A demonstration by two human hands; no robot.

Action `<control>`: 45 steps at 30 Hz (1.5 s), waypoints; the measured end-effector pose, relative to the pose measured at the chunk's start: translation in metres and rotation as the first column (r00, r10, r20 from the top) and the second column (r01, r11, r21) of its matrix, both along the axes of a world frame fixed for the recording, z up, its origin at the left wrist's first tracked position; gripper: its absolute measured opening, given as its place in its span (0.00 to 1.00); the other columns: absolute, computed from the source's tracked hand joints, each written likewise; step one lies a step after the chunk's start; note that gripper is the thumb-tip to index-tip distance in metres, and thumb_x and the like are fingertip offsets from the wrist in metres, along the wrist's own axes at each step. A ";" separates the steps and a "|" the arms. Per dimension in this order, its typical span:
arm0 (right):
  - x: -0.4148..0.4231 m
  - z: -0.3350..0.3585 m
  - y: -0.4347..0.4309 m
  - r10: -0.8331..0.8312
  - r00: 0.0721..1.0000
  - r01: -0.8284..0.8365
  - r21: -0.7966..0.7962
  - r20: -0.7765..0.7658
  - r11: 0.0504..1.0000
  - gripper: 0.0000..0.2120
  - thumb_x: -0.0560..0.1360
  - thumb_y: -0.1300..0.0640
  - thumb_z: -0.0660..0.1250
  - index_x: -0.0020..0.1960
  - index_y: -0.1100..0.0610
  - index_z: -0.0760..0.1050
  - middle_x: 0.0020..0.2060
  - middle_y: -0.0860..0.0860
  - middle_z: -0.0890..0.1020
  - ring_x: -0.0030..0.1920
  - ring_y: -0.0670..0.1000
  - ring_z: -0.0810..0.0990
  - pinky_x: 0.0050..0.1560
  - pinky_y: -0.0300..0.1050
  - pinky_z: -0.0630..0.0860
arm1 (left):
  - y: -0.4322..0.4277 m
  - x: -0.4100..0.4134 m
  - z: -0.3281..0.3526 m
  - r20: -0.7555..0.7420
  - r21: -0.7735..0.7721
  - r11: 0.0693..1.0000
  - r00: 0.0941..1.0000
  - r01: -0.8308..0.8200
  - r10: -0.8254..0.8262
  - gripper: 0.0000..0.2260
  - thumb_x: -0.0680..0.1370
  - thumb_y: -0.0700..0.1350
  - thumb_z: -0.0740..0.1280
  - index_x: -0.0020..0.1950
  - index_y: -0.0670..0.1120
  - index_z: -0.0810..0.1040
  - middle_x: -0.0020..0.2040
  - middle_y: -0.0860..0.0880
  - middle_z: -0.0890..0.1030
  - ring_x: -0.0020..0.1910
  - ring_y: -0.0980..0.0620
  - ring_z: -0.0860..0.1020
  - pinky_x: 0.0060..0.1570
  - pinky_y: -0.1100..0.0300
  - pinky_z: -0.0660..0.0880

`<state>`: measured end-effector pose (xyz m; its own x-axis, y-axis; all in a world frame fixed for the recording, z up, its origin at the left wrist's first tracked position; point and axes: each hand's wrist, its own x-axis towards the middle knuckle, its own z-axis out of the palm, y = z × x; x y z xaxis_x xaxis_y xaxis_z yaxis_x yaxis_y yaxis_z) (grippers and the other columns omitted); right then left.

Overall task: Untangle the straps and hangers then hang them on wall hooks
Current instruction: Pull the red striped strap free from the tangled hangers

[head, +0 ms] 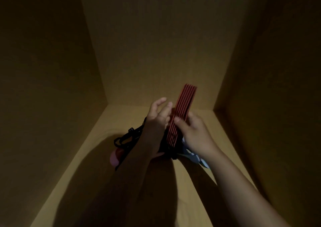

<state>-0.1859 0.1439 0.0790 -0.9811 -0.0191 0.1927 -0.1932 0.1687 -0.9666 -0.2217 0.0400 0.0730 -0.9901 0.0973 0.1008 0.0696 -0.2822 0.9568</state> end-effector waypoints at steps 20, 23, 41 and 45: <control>-0.012 0.017 0.025 0.112 0.977 -0.036 -0.373 0.182 0.927 0.16 0.77 0.46 0.54 0.57 0.48 0.76 0.52 0.49 0.82 0.55 0.48 0.79 0.57 0.44 0.72 | 0.013 -0.013 0.056 -0.090 -0.082 0.945 0.942 0.318 -0.325 0.06 0.78 0.44 0.63 0.42 0.45 0.76 0.31 0.51 0.78 0.31 0.55 0.77 0.39 0.59 0.75; -0.006 0.013 0.025 0.246 0.948 -0.141 -0.427 0.203 0.893 0.21 0.72 0.43 0.54 0.59 0.49 0.74 0.50 0.45 0.84 0.51 0.43 0.82 0.47 0.38 0.74 | 0.013 -0.016 0.056 -0.046 -0.040 0.941 0.940 0.337 -0.339 0.04 0.78 0.45 0.63 0.47 0.45 0.75 0.33 0.52 0.80 0.29 0.56 0.78 0.32 0.64 0.76; -0.023 0.008 0.030 -0.113 0.987 0.119 -0.050 0.115 0.992 0.11 0.76 0.52 0.63 0.45 0.60 0.76 0.26 0.42 0.73 0.26 0.40 0.73 0.32 0.35 0.69 | -0.006 -0.038 0.026 0.001 -0.278 0.958 0.997 0.072 -0.074 0.07 0.78 0.47 0.63 0.41 0.51 0.77 0.37 0.52 0.79 0.40 0.53 0.77 0.42 0.60 0.72; -0.020 0.000 0.017 0.017 0.989 -0.011 -0.042 0.144 0.999 0.02 0.74 0.59 0.67 0.43 0.58 0.77 0.33 0.49 0.80 0.33 0.44 0.80 0.34 0.34 0.76 | 0.002 -0.035 0.022 0.220 0.068 0.987 0.963 0.144 -0.156 0.07 0.79 0.45 0.62 0.42 0.45 0.76 0.29 0.50 0.80 0.26 0.55 0.79 0.29 0.64 0.75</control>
